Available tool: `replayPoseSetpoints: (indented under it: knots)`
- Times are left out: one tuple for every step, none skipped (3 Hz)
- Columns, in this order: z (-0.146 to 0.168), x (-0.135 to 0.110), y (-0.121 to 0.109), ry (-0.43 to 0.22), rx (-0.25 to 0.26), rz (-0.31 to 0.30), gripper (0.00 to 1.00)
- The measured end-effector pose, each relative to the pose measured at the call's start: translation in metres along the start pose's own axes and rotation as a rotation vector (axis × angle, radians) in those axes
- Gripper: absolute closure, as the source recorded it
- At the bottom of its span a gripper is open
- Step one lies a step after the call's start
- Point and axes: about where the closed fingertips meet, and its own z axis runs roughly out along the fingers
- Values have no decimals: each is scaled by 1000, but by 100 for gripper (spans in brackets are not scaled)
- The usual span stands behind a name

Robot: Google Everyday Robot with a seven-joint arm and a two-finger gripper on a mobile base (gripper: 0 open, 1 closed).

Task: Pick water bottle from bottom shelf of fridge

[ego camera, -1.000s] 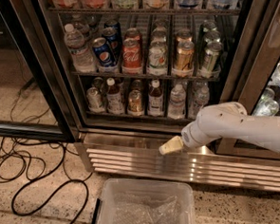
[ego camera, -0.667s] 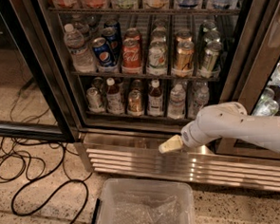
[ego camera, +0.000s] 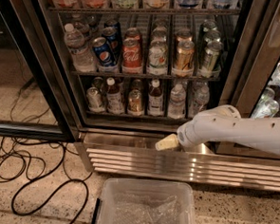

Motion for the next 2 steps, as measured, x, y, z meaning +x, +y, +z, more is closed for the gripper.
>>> replayPoseSetpoints:
  knots:
    - [4,-22,-11,-84,47,21,2]
    - [0,-45,-27,-156,93,37,17]
